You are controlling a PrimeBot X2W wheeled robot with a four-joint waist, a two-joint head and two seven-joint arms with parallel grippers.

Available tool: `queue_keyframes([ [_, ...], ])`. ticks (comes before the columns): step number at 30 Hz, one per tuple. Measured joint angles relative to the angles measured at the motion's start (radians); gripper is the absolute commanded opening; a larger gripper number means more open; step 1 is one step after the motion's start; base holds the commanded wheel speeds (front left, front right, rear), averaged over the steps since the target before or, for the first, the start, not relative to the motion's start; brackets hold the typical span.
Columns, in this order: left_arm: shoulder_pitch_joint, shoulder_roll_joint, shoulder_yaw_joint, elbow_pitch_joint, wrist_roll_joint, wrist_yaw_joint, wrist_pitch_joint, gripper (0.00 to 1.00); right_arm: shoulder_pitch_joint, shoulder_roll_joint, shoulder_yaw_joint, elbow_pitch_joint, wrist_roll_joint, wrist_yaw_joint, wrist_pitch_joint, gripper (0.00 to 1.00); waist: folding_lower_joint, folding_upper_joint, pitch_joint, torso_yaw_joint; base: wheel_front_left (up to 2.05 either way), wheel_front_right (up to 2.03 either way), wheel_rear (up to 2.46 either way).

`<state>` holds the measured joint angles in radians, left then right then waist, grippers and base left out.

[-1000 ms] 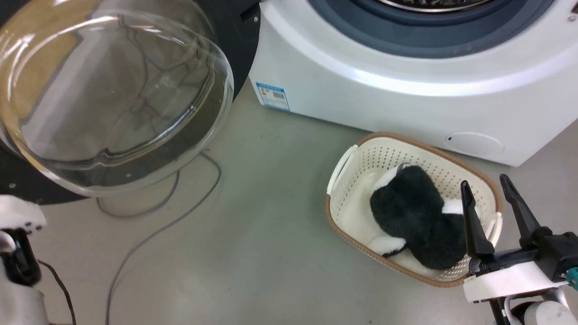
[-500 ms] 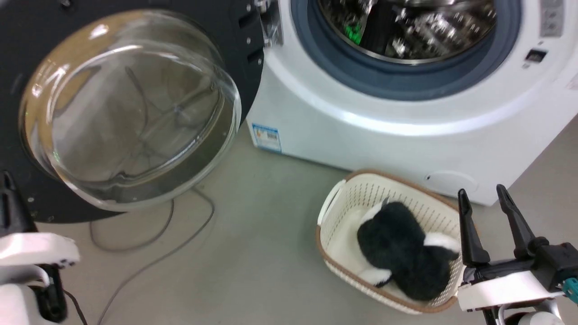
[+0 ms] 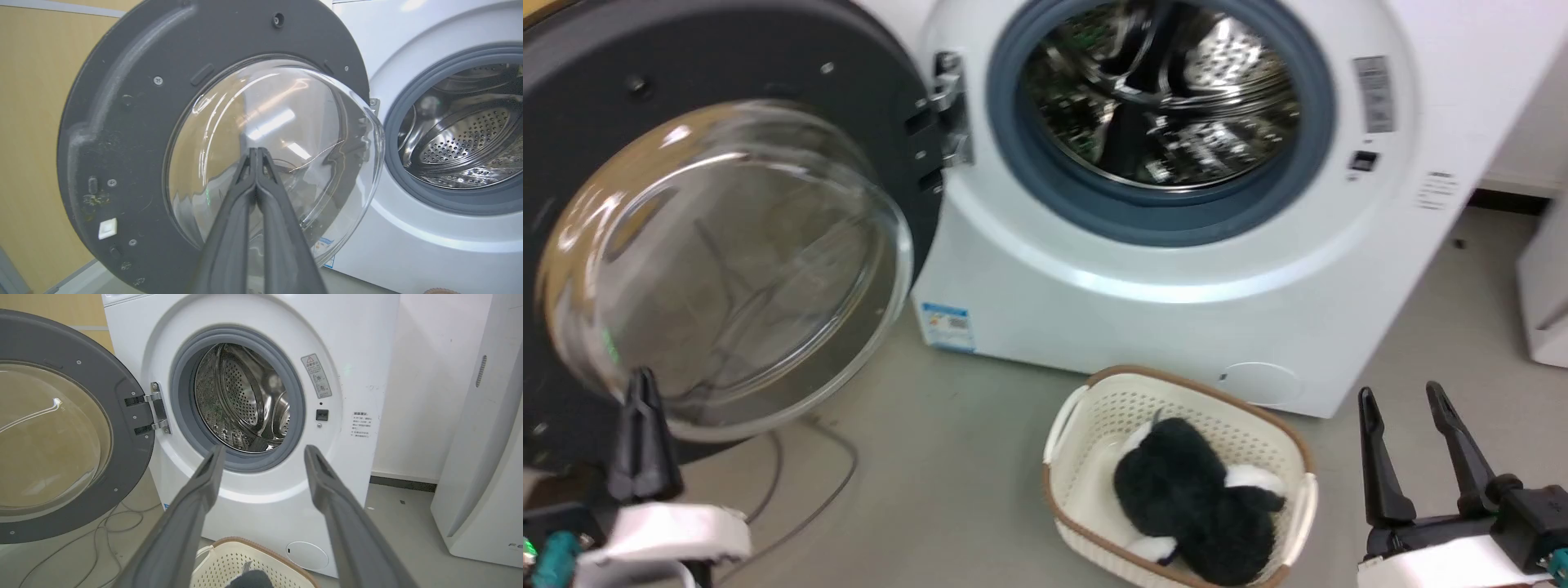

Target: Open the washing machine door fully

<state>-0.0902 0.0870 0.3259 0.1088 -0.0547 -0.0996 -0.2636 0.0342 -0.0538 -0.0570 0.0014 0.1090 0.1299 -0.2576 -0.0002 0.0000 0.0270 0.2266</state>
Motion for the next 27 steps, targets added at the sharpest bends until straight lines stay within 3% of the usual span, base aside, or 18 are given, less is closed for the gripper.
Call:
queue_keyframes([
  [1, 0.014, -0.006, -0.008, -0.010, 0.000, 0.000, 0.000, 0.00, 0.004, 0.000, -0.002, -0.001, 0.003, 0.000, 0.000, 1.00, 0.0000, 0.0000, -0.006, -0.011, 0.00, 0.00, 0.00],
  [2, 0.026, -0.011, -0.015, -0.023, 0.000, 0.000, 0.000, 0.29, 0.006, 0.000, -0.002, -0.002, 0.007, 0.000, 0.000, 1.00, 0.0000, 0.0000, -0.011, -0.021, 0.00, 0.00, 0.00],
  [3, 0.037, -0.016, -0.023, -0.041, 0.000, 0.000, 0.000, 1.00, 0.007, 0.000, -0.004, -0.004, 0.012, 0.000, 0.000, 1.00, 0.0000, 0.0000, -0.016, -0.031, 0.00, 0.00, 0.00],
  [11, 0.114, -0.023, -0.111, -0.094, -0.017, -0.018, 0.000, 1.00, 0.025, 0.000, -0.009, -0.013, 0.017, 0.000, 0.000, 1.00, 0.0001, 0.0000, -0.039, -0.111, 0.00, 0.00, 0.00],
  [27, 0.161, -0.033, -0.161, -0.061, 0.011, -0.009, 0.000, 1.00, 0.055, 0.000, 0.015, -0.013, 0.017, 0.000, 0.000, 1.00, 0.0001, 0.0000, -0.059, -0.247, 0.00, 0.00, 0.00],
])
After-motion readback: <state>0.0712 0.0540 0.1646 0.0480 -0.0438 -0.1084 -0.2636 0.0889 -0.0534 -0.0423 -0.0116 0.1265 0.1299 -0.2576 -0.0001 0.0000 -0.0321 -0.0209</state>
